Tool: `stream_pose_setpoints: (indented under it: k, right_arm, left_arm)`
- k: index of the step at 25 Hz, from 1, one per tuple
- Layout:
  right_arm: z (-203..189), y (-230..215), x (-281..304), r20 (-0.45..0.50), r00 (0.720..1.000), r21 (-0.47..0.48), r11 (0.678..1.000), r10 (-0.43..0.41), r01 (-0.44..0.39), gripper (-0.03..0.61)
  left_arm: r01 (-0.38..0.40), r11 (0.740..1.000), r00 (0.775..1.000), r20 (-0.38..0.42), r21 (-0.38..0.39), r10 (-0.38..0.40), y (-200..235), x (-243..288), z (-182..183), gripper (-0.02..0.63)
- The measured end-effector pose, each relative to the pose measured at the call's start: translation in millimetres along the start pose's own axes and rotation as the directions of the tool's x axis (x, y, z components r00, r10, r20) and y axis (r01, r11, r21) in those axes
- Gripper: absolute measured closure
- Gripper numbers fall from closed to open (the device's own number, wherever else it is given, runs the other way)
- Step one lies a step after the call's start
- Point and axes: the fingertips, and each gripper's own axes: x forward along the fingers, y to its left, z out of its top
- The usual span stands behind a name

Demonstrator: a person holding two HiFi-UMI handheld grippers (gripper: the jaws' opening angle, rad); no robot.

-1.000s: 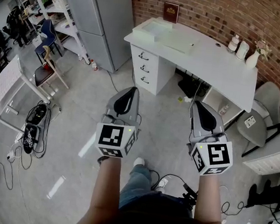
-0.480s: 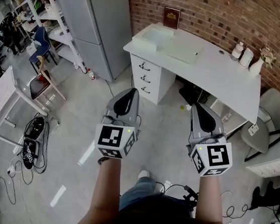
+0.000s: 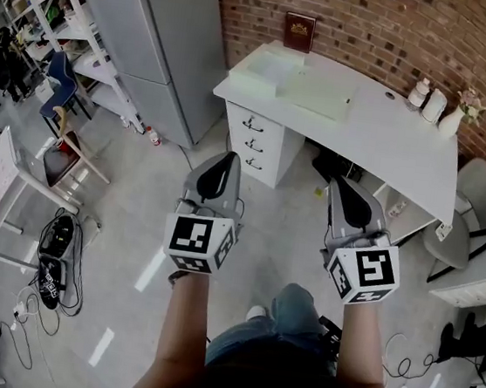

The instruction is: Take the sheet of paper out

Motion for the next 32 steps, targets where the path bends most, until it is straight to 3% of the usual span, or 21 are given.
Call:
stream_pose_setpoints:
  k: [6, 13, 24, 32]
  right_arm:
    - [-5, -9, 49, -0.01, 1.0, 0.015, 1.0, -0.012, 0.012, 0.58]
    - [-13, -23, 117, 0.003, 0.999, 0.01, 0.999, 0.048, -0.048, 0.58]
    - [-29, -75, 265, -0.003, 0.992, -0.011, 0.992, 0.123, -0.123, 0.588]
    - [-38, -128, 347, 0.004, 0.996, -0.092, 0.992, 0.09, -0.089, 0.588]
  left_arm:
    - [-0.008, 1.0, 1.0, -0.001, -0.002, 0.008, 29, 30, -4, 0.614]
    - [-0.03, 0.999, 1.0, 0.004, 0.012, 0.03, 65, 84, -14, 0.614]
    - [-0.049, 0.998, 0.997, -0.052, 0.033, 0.051, 128, 224, -39, 0.614]
    - [-0.054, 0.998, 0.996, -0.063, 0.032, 0.056, 160, 319, -50, 0.614]
